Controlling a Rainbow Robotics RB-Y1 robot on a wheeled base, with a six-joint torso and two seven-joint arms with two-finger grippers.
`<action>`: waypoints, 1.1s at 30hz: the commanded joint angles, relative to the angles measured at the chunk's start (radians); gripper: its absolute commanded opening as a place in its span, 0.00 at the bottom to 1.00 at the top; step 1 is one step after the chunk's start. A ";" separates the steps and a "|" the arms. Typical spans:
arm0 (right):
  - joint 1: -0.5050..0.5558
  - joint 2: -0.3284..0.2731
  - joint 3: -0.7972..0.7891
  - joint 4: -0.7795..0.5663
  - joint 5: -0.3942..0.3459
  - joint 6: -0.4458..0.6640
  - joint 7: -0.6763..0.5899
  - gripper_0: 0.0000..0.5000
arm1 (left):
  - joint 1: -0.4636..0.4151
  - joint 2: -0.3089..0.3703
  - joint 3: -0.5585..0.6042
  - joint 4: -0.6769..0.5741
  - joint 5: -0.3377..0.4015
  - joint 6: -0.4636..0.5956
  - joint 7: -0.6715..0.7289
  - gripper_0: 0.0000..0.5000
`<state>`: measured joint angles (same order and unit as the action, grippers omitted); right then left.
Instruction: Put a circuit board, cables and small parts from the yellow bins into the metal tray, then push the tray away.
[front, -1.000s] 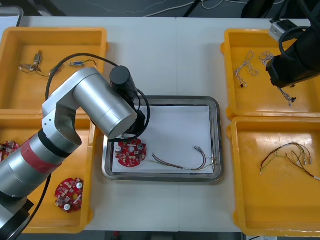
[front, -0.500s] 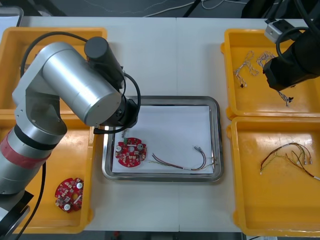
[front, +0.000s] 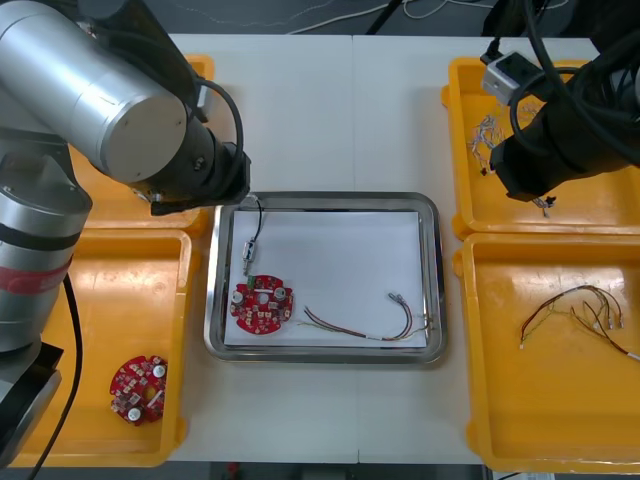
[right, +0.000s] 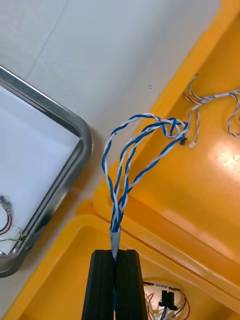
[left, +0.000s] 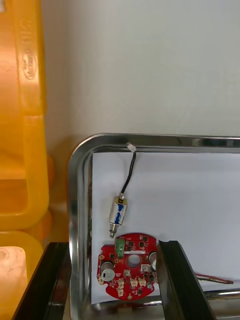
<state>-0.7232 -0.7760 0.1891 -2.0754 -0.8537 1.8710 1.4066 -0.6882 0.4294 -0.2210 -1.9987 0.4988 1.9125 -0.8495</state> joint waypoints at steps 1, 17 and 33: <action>0.001 -0.020 0.070 -0.068 -0.005 -0.044 0.058 0.00 | -0.074 0.005 0.074 0.055 0.004 0.007 0.124 1.00; 0.001 -0.016 0.273 -0.068 -0.019 -0.240 0.357 0.00 | -0.065 0.132 0.170 0.213 0.012 0.007 0.150 1.00; -0.042 0.037 0.487 0.100 0.007 -0.449 0.627 0.00 | -0.063 0.173 0.298 0.336 -0.105 0.007 0.213 1.00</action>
<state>-0.7257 -0.7642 0.6271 -2.0009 -0.8495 1.4487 1.9831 -0.7261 0.5707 0.0428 -1.6727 0.4183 1.9130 -0.7395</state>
